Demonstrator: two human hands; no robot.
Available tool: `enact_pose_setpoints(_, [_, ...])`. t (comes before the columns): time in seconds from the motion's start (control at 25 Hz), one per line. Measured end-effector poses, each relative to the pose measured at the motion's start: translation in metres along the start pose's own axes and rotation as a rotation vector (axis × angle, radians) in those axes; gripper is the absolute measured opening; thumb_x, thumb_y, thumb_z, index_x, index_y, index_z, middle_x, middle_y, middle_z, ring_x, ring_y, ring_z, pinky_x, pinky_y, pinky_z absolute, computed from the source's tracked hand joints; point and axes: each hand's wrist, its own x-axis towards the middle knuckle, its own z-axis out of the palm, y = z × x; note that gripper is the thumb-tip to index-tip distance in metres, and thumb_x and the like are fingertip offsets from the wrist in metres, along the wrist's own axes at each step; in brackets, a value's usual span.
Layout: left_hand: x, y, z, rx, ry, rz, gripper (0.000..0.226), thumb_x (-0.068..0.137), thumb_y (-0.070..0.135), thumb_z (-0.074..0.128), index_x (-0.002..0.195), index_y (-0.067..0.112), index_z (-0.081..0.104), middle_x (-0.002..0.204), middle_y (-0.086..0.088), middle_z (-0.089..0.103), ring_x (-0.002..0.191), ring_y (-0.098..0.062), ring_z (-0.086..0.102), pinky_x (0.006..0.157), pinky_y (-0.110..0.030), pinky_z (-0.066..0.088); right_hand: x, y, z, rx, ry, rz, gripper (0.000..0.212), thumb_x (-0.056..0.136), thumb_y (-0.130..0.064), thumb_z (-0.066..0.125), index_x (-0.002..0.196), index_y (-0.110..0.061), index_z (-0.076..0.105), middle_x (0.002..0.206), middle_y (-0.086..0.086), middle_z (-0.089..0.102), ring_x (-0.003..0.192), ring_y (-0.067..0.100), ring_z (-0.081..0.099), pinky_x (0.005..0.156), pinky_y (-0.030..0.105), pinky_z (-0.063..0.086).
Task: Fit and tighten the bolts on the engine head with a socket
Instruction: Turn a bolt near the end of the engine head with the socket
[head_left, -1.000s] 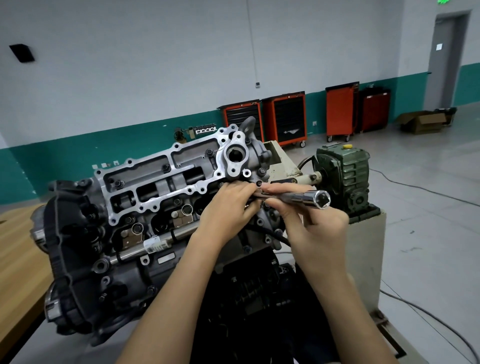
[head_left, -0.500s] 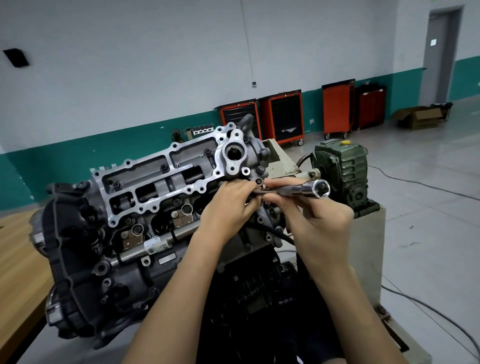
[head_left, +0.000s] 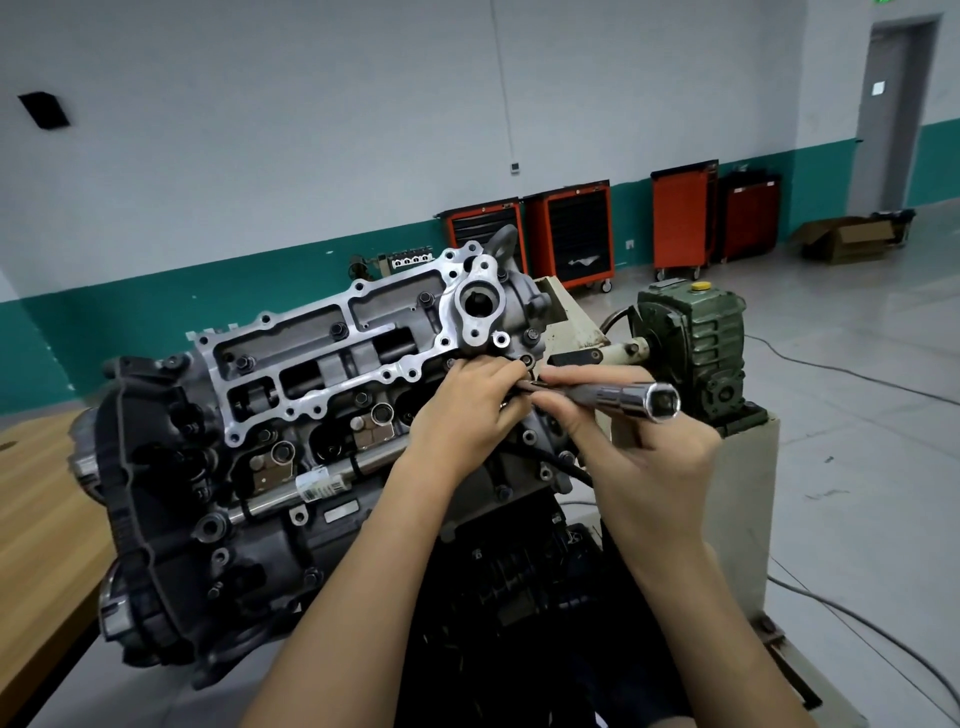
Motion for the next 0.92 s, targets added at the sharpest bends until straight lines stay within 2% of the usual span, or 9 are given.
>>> enact_pose_setpoints(0.12, [-0.0003,-0.0006,-0.0001,0.013,-0.014,0.003,0.024,0.090,0.018,0.052,0.111,0.008,0.060,0.115,-0.004,0.062,0.112,-0.023,0.051,0.096,-0.034,0.032,-0.0078,-0.0028,0.0031,-0.013,-0.122,-0.057,0.015,0.086,0.006,0.062,0.100,0.007,0.068,0.104,0.004,0.068,0.100,0.008,0.063,0.091,0.015,0.047])
enact_pose_setpoints(0.2, [-0.0010,0.0001,-0.0010,0.013,-0.010,0.000,0.027,0.091,0.019,0.051,0.115,0.009,0.059,0.115,-0.004,0.062,0.112,-0.022,0.051,0.095,-0.032,0.032,-0.0052,0.0001,0.0021,-0.033,-0.111,-0.076,0.014,0.085,0.005,0.064,0.098,0.007,0.070,0.100,0.004,0.069,0.093,0.009,0.065,0.086,0.014,0.049])
enact_pose_setpoints(0.32, [-0.0013,0.0028,-0.0032,0.016,-0.015,-0.006,0.030,0.092,0.021,0.049,0.120,0.014,0.056,0.111,-0.001,0.062,0.108,-0.021,0.051,0.094,-0.035,0.034,0.0011,0.0034,-0.0005,-0.043,0.017,-0.034,0.017,0.081,-0.011,0.074,0.091,0.003,0.073,0.088,0.004,0.073,0.076,0.010,0.069,0.072,0.022,0.055])
enact_pose_setpoints(0.4, [-0.0016,0.0024,-0.0030,0.014,-0.013,-0.004,0.025,0.091,0.019,0.051,0.114,0.010,0.058,0.108,-0.003,0.063,0.107,-0.023,0.052,0.092,-0.035,0.034,-0.0003,0.0024,0.0006,-0.025,0.018,-0.029,0.018,0.082,-0.011,0.073,0.093,0.003,0.071,0.092,0.002,0.072,0.085,0.006,0.068,0.078,0.020,0.054])
enact_pose_setpoints(0.52, [-0.0011,0.0010,-0.0021,0.027,-0.032,-0.001,0.022,0.091,0.018,0.051,0.108,0.007,0.059,0.111,-0.006,0.062,0.109,-0.025,0.051,0.092,-0.032,0.031,-0.0079,-0.0015,0.0046,0.009,-0.122,-0.061,0.017,0.087,0.004,0.061,0.103,0.008,0.067,0.107,0.007,0.068,0.103,0.009,0.063,0.092,0.022,0.050])
enact_pose_setpoints(0.56, [-0.0006,0.0005,-0.0020,0.037,-0.042,-0.004,0.024,0.091,0.020,0.049,0.109,0.007,0.059,0.112,-0.005,0.062,0.110,-0.023,0.051,0.093,-0.032,0.031,-0.0076,-0.0011,0.0049,0.016,-0.137,-0.069,0.017,0.086,0.006,0.061,0.102,0.008,0.067,0.106,0.007,0.069,0.101,0.011,0.064,0.091,0.023,0.051])
enact_pose_setpoints(0.72, [-0.0012,0.0009,-0.0017,0.007,-0.035,-0.026,0.024,0.091,0.024,0.043,0.105,0.010,0.056,0.106,-0.005,0.062,0.105,-0.024,0.052,0.088,-0.032,0.031,-0.0011,-0.0015,0.0043,-0.020,-0.012,-0.016,0.016,0.082,-0.010,0.072,0.093,0.001,0.073,0.083,0.004,0.073,0.068,0.022,0.068,0.065,0.028,0.053])
enact_pose_setpoints(0.88, [-0.0015,0.0019,-0.0023,0.021,-0.043,-0.031,0.033,0.086,0.029,0.037,0.099,0.008,0.058,0.104,-0.007,0.063,0.105,-0.025,0.052,0.090,-0.032,0.031,-0.0067,-0.0053,0.0074,-0.011,-0.128,-0.076,0.018,0.087,0.007,0.060,0.104,0.008,0.067,0.106,0.004,0.067,0.099,0.010,0.063,0.090,0.016,0.048])
enact_pose_setpoints(0.92, [-0.0011,0.0010,-0.0021,0.023,-0.046,-0.028,0.032,0.088,0.028,0.039,0.102,0.008,0.058,0.106,-0.007,0.063,0.106,-0.024,0.052,0.091,-0.032,0.031,-0.0061,-0.0037,0.0064,-0.006,-0.152,-0.087,0.019,0.087,0.009,0.059,0.104,0.008,0.067,0.106,0.005,0.068,0.099,0.010,0.063,0.090,0.016,0.048])
